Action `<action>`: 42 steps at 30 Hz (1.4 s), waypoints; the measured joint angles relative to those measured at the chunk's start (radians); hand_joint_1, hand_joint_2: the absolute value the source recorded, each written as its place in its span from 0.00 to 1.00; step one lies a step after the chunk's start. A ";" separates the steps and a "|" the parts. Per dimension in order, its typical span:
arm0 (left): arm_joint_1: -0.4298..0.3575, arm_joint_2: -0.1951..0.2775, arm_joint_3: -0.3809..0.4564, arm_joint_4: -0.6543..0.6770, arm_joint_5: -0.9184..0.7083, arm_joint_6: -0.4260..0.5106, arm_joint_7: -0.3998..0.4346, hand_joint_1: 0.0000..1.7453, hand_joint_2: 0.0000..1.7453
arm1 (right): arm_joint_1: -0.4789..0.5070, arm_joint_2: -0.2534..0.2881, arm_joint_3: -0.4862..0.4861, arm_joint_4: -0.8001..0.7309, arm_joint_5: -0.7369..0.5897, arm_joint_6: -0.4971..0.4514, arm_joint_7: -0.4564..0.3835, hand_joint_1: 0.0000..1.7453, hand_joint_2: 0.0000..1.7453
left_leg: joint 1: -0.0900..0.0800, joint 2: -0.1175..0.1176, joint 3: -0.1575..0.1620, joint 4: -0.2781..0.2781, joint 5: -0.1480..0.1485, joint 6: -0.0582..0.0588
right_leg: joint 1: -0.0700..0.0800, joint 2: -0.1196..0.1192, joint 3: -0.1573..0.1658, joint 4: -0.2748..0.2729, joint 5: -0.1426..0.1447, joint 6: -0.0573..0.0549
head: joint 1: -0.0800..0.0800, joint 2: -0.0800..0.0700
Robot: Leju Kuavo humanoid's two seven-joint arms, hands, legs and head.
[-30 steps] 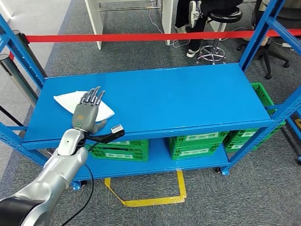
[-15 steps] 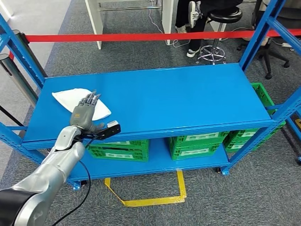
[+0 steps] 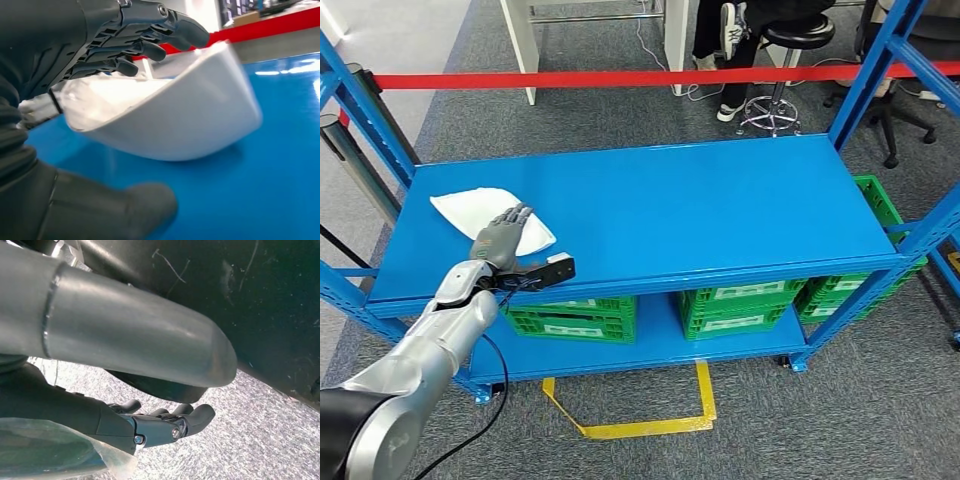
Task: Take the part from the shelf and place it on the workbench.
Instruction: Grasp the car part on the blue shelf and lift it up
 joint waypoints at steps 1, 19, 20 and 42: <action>-0.001 0.000 -0.005 0.000 -0.007 0.003 0.014 1.00 1.00 | 0.000 0.000 0.000 0.000 0.000 -0.001 0.000 0.00 0.00 | 0.000 0.000 0.000 0.000 0.000 0.000 | 0.000 0.000 0.000 0.000 0.000 0.000 | 0.000 0.000; -0.005 0.017 -0.125 0.001 -0.155 0.234 0.147 1.00 1.00 | 0.000 0.000 0.000 0.000 0.003 -0.015 -0.008 0.00 0.00 | 0.000 0.000 0.000 0.000 0.000 0.000 | 0.000 0.000 0.000 0.000 0.000 0.000 | 0.000 0.000; -0.004 0.019 -0.131 0.001 -0.160 0.257 0.130 1.00 1.00 | 0.000 0.000 0.000 0.000 0.005 -0.016 -0.008 0.00 0.00 | 0.000 0.000 0.000 0.000 0.000 0.000 | 0.000 0.000 0.000 0.000 0.000 0.000 | 0.000 0.000; 0.374 -0.177 0.102 -0.797 0.200 0.372 -0.538 1.00 1.00 | -0.001 0.000 0.000 0.000 0.008 -0.022 -0.003 0.00 0.00 | -0.001 0.003 -0.003 0.001 -0.002 0.001 | -0.001 0.004 -0.002 0.000 0.000 0.000 | 0.000 0.000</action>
